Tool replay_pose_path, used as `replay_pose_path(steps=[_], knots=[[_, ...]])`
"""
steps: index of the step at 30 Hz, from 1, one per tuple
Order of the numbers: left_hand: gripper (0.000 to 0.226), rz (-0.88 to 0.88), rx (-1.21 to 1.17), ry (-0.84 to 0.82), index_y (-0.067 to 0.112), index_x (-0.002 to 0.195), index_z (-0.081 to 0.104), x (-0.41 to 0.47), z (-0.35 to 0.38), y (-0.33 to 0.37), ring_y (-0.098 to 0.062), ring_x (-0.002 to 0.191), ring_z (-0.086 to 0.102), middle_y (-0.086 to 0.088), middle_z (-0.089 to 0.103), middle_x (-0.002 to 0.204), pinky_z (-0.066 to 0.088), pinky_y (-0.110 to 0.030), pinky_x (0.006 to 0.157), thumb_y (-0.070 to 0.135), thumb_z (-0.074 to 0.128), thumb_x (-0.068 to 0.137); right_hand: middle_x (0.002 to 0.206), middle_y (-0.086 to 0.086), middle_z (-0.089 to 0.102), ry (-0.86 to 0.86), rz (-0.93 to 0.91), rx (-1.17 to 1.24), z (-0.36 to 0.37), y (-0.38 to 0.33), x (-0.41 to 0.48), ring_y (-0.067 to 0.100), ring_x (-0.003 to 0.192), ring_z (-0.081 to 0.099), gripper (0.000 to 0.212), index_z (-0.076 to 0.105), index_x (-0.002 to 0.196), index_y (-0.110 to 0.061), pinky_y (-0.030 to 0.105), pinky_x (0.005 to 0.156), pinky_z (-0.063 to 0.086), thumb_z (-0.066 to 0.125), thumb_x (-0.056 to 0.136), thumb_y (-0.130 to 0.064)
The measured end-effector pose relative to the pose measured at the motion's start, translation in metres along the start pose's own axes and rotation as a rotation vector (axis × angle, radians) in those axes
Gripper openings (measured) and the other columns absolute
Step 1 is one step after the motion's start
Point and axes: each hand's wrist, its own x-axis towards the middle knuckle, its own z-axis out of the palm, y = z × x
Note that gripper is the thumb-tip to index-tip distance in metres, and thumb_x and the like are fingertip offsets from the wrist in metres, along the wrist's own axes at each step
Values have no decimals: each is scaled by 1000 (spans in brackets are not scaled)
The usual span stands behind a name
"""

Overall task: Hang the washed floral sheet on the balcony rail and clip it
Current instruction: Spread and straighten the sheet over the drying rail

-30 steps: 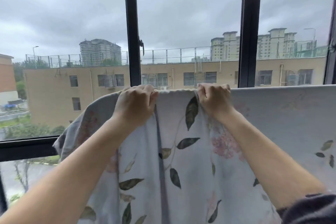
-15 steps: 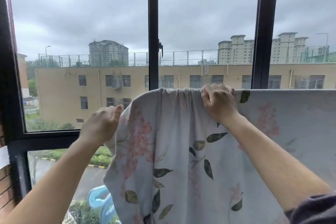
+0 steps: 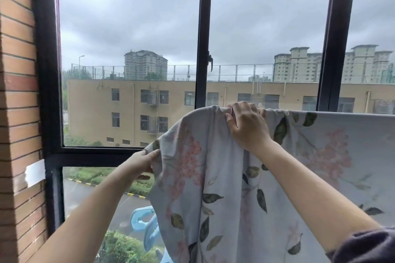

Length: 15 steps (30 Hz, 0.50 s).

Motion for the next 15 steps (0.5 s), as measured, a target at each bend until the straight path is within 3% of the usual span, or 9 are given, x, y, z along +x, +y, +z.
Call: replay_pose_path(steps=[2, 4, 9, 11, 14, 15], knots=[[13, 140, -220, 43, 20, 100, 62, -1, -3, 5, -16, 72, 60, -2, 67, 82, 49, -28, 61, 23, 50, 96, 127, 4, 52, -13, 0, -5, -2, 0, -1, 26, 121, 42, 36, 49, 127, -19, 46, 109, 16, 39, 96, -33], [22, 240, -445, 74, 21, 90, 62, -7, -8, 19, -14, 69, 56, -1, 63, 79, 46, -27, 55, 12, 43, 98, 126, 4, 52, -22, -3, -2, -4, -1, -2, 26, 122, 42, 35, 49, 127, -19, 46, 109, 16, 39, 96, -33], [30, 524, -854, 84, 23, 86, 60, -31, -33, 80, -11, 71, 66, 2, 70, 73, 54, -24, 59, 10, 37, 98, 121, 5, 55, -6, 6, 37, -8, -1, -2, 27, 117, 46, 32, 52, 121, -19, 46, 108, 18, 38, 96, -34], [19, 555, -836, 18, 21, 99, 60, -39, -43, 100, -11, 73, 69, 2, 72, 78, 56, -24, 64, 16, 41, 98, 118, 6, 56, 8, 13, 67, -9, -2, -2, 28, 113, 48, 36, 53, 118, -18, 45, 106, 19, 34, 93, -36], [24, 389, -552, -188, 9, 113, 57, -44, -43, 104, -19, 90, 69, -9, 70, 96, 55, -33, 78, 23, 48, 95, 118, 5, 55, 13, 17, 84, -9, -5, -4, 28, 114, 47, 28, 54, 115, -19, 43, 106, 18, 39, 96, -32], [23, 383, -530, -190, 8, 112, 58, -44, -42, 103, -20, 91, 69, -11, 69, 99, 55, -34, 79, 20, 48, 94, 118, 5, 55, 11, 22, 90, -8, -6, -5, 27, 114, 47, 26, 54, 114, -19, 43, 106, 18, 40, 96, -30]])
